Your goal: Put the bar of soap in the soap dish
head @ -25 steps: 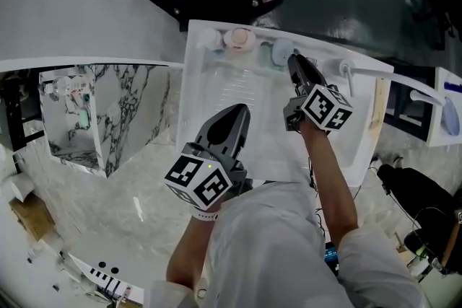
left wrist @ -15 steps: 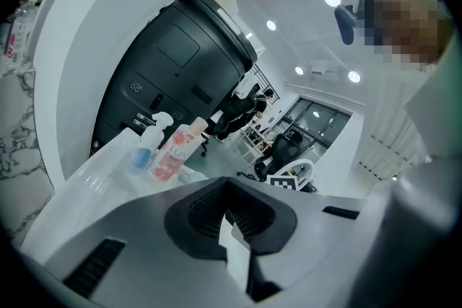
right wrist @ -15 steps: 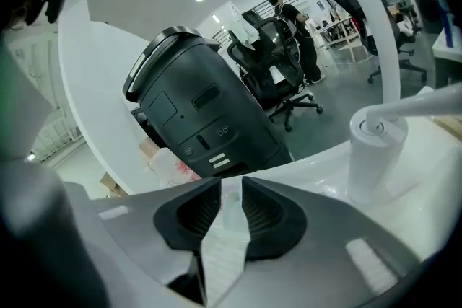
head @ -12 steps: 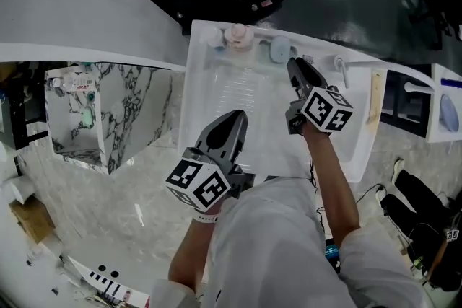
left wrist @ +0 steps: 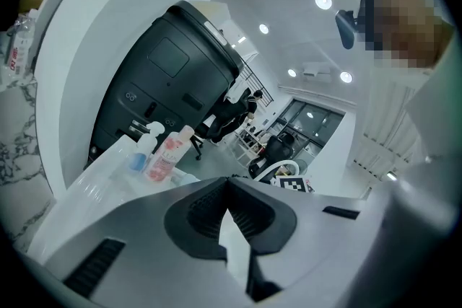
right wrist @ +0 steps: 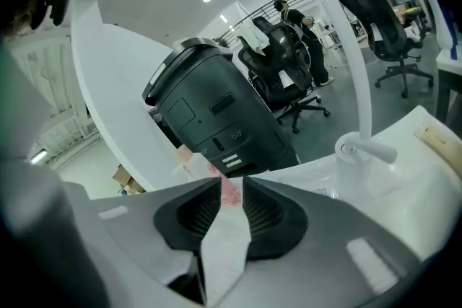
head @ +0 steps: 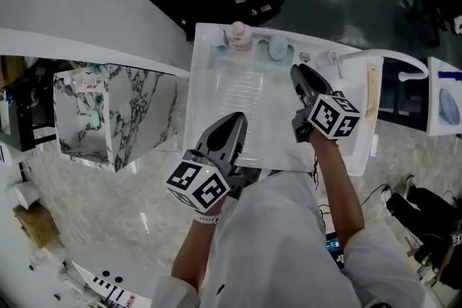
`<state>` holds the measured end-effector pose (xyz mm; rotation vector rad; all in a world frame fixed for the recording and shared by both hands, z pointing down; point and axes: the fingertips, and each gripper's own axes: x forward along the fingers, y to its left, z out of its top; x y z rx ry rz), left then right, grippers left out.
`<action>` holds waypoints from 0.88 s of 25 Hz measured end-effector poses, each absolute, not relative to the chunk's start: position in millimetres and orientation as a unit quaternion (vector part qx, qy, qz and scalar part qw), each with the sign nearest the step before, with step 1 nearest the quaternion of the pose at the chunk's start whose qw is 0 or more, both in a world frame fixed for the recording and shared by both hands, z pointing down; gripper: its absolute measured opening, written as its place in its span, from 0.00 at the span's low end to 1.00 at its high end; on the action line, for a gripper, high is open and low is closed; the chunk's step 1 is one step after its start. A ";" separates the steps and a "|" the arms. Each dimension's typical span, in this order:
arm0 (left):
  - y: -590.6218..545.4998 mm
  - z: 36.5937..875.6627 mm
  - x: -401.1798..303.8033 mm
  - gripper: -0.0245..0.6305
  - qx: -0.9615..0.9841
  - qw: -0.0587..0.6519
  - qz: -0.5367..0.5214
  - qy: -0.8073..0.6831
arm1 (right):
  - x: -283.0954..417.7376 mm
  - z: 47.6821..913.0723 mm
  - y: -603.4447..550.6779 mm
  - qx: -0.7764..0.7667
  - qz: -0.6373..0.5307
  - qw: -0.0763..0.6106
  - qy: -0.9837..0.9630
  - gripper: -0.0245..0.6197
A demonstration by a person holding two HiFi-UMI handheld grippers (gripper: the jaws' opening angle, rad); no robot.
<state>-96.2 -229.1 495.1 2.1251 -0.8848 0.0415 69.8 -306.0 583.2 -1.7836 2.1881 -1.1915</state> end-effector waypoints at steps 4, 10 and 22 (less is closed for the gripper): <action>-222.3 485.2 -101.4 0.04 0.847 0.402 0.013 -0.348 | 64.6 566.4 -289.9 -0.572 -0.386 0.035 0.723 0.19; -218.7 464.3 -111.3 0.04 0.853 0.390 -0.004 -0.347 | 51.6 543.3 -267.1 -0.553 -0.372 0.017 0.745 0.19; -191.1 436.7 -128.9 0.04 0.873 0.347 -0.011 -0.343 | 17.9 502.3 -213.5 -0.512 -0.318 -0.036 0.797 0.19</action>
